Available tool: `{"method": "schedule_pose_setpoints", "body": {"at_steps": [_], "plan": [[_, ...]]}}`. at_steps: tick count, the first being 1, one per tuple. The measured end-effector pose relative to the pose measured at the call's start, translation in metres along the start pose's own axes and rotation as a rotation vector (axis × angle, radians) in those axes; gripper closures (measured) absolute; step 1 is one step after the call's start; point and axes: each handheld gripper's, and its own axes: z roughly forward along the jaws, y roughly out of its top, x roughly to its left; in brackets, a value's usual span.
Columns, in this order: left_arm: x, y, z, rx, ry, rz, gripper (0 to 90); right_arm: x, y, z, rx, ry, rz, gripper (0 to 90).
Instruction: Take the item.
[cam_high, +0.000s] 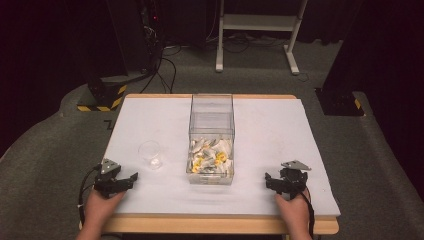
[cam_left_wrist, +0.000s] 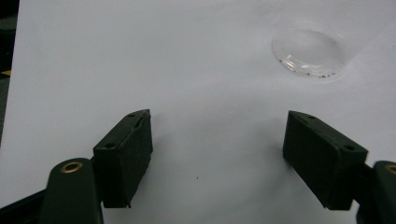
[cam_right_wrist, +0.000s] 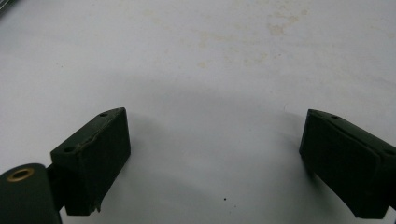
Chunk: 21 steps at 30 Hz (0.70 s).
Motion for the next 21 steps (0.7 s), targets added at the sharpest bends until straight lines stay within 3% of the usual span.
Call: {"method": "schedule_pose_setpoints", "body": {"at_steps": [21], "plan": [[-0.0005,0.0005,-0.0006,0.008,0.005,0.008,24.7,-0.0001,0.0,0.0,0.0,0.0,0.0,8.5]]}}
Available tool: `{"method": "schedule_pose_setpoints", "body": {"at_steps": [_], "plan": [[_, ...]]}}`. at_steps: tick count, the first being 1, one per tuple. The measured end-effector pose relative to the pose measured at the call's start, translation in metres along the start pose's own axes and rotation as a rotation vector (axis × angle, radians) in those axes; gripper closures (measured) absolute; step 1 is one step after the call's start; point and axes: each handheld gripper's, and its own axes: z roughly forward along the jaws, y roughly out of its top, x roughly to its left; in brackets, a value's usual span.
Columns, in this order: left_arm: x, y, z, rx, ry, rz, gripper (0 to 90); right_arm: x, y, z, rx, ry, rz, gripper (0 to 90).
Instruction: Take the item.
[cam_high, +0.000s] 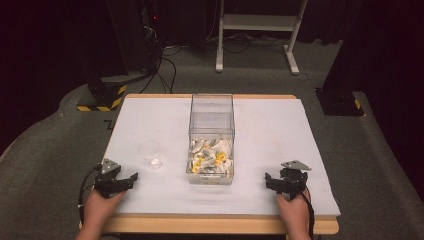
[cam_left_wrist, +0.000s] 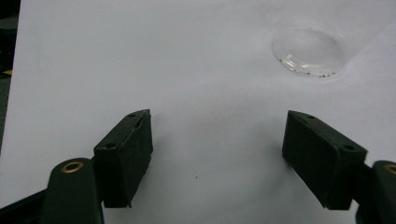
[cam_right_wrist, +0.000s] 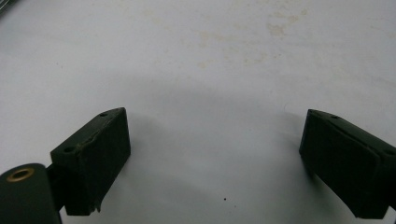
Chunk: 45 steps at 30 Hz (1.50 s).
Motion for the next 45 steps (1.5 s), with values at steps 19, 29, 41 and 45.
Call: {"method": "schedule_pose_setpoints", "body": {"at_steps": [19,29,41,45], "plan": [[-0.002,0.002,0.001,0.009,-0.006,0.006,19.4,0.0,0.0,0.0,0.0,-0.001,-0.001,8.6],[-0.013,0.002,-0.004,-0.023,-0.05,0.029,18.4,0.0,0.0,0.0,0.0,-0.002,0.0,8.7],[-0.032,0.007,-0.008,-0.063,-0.12,0.047,18.6,0.001,0.0,0.0,-0.002,-0.005,0.001,8.8],[-0.035,0.008,-0.009,-0.069,-0.133,0.053,18.8,0.001,0.0,0.0,-0.002,-0.005,0.001,8.8]]}}
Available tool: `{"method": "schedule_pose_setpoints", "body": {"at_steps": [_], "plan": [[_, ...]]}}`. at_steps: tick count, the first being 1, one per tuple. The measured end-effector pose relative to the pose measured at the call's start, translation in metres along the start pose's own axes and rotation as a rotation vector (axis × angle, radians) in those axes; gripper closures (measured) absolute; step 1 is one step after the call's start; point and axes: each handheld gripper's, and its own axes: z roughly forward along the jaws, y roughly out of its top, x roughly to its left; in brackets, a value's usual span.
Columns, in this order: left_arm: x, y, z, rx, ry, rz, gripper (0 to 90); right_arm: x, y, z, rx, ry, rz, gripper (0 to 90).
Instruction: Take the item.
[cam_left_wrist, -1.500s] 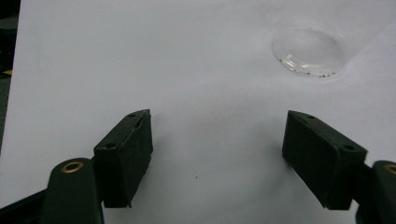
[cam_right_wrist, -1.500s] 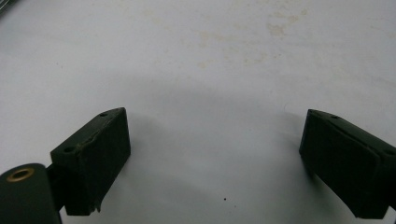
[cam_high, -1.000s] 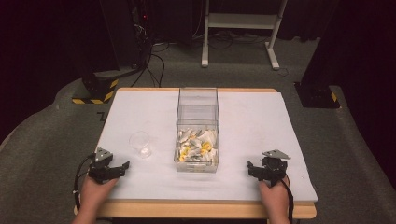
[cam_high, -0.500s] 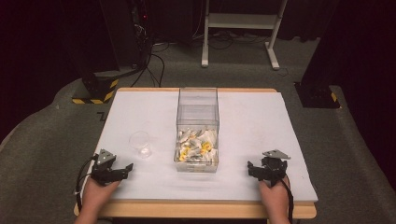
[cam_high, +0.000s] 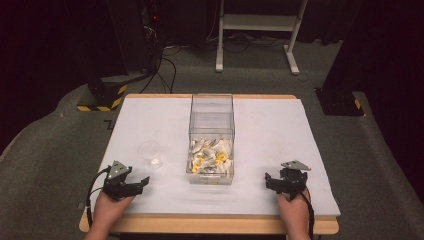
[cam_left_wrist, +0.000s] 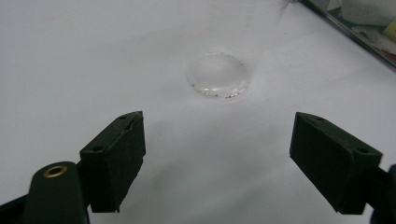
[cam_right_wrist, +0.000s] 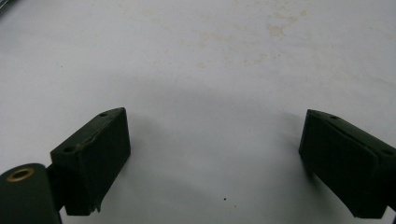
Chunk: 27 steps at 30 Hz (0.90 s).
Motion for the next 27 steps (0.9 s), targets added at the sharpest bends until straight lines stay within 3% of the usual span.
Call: {"method": "schedule_pose_setpoints", "body": {"at_steps": [27], "plan": [[-0.025,0.012,-0.003,-0.075,-0.112,0.014,22.7,0.0,0.0,0.0,0.001,0.003,-0.002,8.8]]}}
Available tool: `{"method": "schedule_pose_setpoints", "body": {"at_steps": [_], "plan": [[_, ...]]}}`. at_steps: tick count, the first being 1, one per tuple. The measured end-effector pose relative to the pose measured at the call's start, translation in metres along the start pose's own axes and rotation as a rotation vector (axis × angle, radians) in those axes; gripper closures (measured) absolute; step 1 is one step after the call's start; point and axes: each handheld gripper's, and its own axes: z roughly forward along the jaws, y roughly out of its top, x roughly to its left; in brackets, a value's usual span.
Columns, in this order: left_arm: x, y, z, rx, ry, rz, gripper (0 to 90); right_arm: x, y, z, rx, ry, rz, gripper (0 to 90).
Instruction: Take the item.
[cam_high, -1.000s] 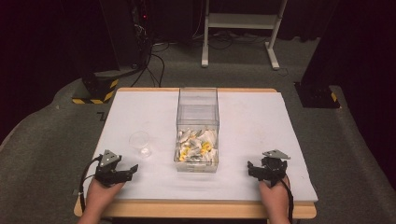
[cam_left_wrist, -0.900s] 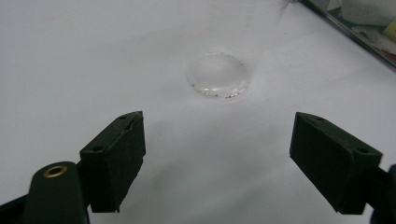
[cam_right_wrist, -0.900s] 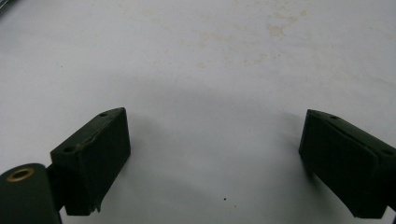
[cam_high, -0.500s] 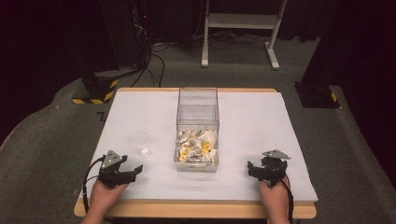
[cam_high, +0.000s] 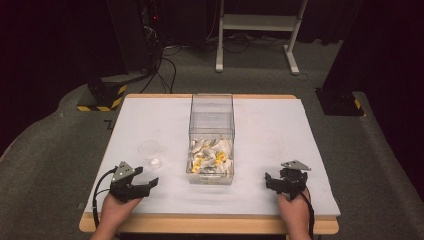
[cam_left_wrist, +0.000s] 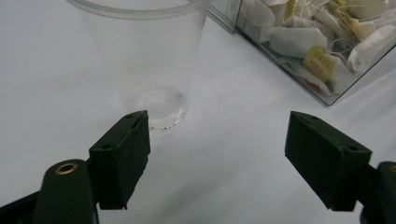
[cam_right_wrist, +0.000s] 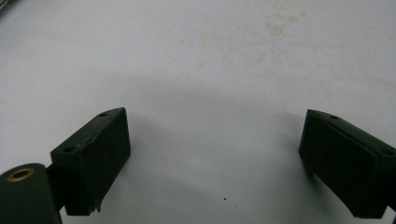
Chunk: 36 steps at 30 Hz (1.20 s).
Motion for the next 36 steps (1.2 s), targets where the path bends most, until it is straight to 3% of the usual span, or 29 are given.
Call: {"method": "schedule_pose_setpoints", "body": {"at_steps": [13,36], "plan": [[-0.019,0.011,0.005,-0.026,-0.06,0.014,24.2,0.0,0.0,0.0,0.0,0.0,0.001,8.8],[-0.04,0.04,0.017,-0.061,-0.101,0.053,25.7,0.0,0.0,0.0,-0.001,-0.002,0.002,9.0]]}}
